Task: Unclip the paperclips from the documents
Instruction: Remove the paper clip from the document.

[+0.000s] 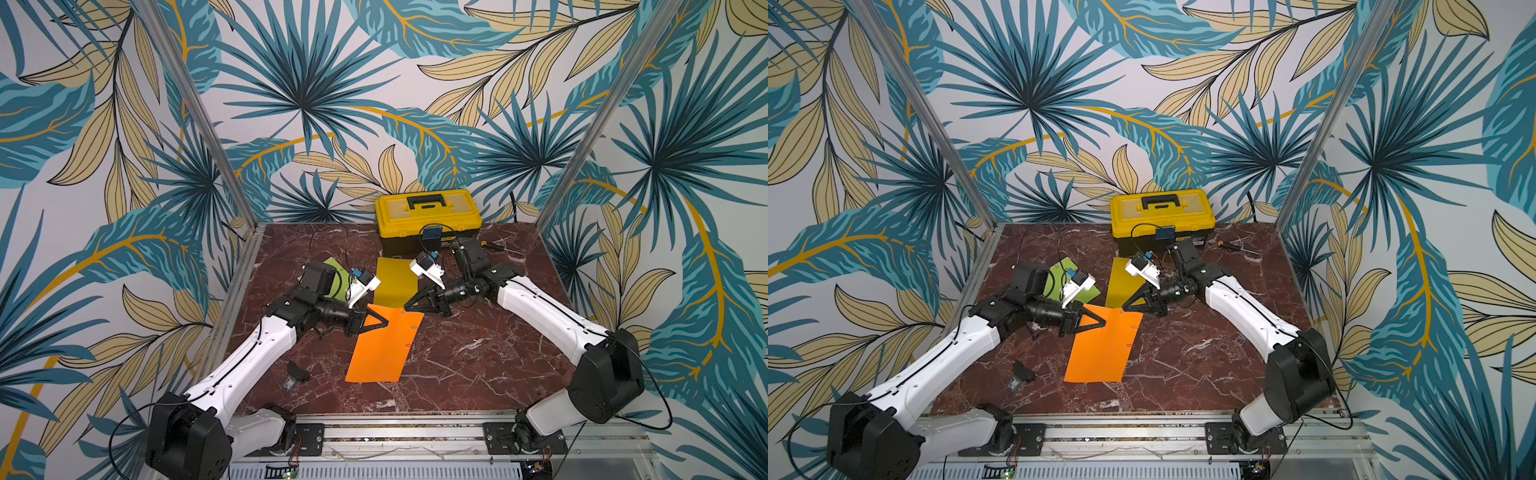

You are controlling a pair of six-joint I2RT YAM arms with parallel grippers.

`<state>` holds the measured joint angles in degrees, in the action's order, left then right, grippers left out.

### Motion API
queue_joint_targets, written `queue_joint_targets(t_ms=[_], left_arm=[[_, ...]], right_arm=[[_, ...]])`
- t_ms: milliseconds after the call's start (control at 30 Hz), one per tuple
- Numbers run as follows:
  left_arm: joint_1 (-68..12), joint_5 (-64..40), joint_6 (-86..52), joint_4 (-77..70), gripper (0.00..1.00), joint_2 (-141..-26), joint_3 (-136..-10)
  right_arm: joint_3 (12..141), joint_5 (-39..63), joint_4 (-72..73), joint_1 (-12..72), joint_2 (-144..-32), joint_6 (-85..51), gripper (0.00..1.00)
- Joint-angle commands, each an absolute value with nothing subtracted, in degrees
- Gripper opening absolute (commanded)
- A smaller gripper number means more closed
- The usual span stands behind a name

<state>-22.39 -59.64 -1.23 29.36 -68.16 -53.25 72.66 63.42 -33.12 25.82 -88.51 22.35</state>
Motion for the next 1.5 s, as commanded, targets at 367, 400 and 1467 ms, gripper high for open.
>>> queue_joint_targets(t_ms=[367, 400, 1467], left_arm=[[-22.0, -60.6, 0.0, 29.7, 0.00, -68.3, -53.2], [-22.0, -60.6, 0.0, 29.7, 0.00, -68.3, -53.1], [-22.0, -59.9, 0.5, 30.3, 0.00, -68.5, -51.8]], right_arm=[[72.2, 64.4, -34.5, 25.9, -87.7, 23.1, 0.00], [72.2, 64.4, -34.5, 25.9, -87.7, 23.0, 0.00], [72.2, 62.8, -34.8, 25.4, -87.1, 22.9, 0.00]])
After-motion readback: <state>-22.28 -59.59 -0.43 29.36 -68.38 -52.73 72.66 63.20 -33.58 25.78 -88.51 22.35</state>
